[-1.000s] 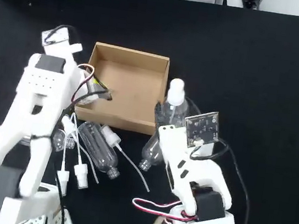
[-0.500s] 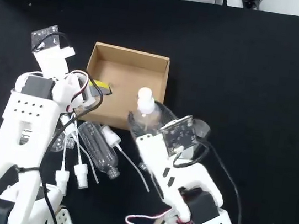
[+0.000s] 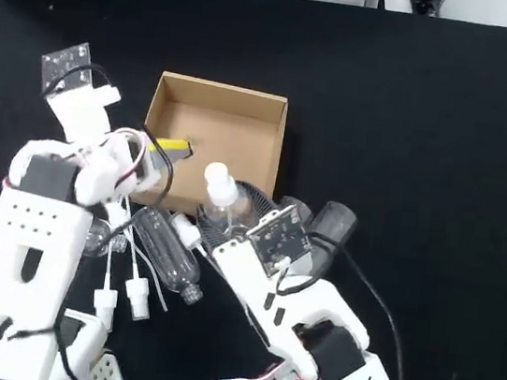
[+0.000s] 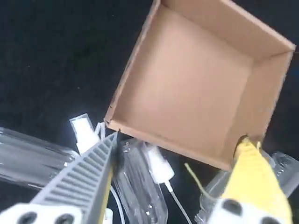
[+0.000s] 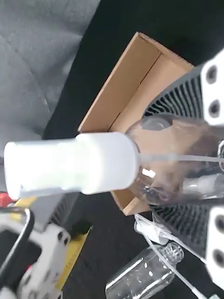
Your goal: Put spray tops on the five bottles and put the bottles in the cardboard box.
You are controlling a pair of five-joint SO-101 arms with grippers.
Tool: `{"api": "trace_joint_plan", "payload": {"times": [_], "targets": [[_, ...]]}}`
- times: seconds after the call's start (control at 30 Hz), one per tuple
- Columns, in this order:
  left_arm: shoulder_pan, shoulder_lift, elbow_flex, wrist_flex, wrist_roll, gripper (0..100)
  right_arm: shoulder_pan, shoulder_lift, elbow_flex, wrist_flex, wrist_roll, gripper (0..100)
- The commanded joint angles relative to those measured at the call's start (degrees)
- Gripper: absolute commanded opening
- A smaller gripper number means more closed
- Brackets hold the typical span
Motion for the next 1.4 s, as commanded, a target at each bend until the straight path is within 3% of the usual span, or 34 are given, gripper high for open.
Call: {"api": "trace_joint_plan", "payload": {"times": [0.0, 0.77, 0.93, 1.37], "targets": [[3.8, -7.0, 1.3, -1.2, -3.0, 36, -1.1, -1.3, -0.6, -1.1, 0.6, 4.9], [11.7, -21.1, 10.9, -5.6, -7.1, 37, -1.1, -1.0, -0.4, -1.1, 0.7, 4.9], [16.2, -22.6, 12.4, -5.7, -10.4, 36, -1.1, -1.0, -0.4, -1.1, 0.7, 4.9], [17.1, -26.4, 15.3, -7.6, -10.7, 36, -1.1, -0.9, -0.4, -1.1, 0.7, 4.9]]}}
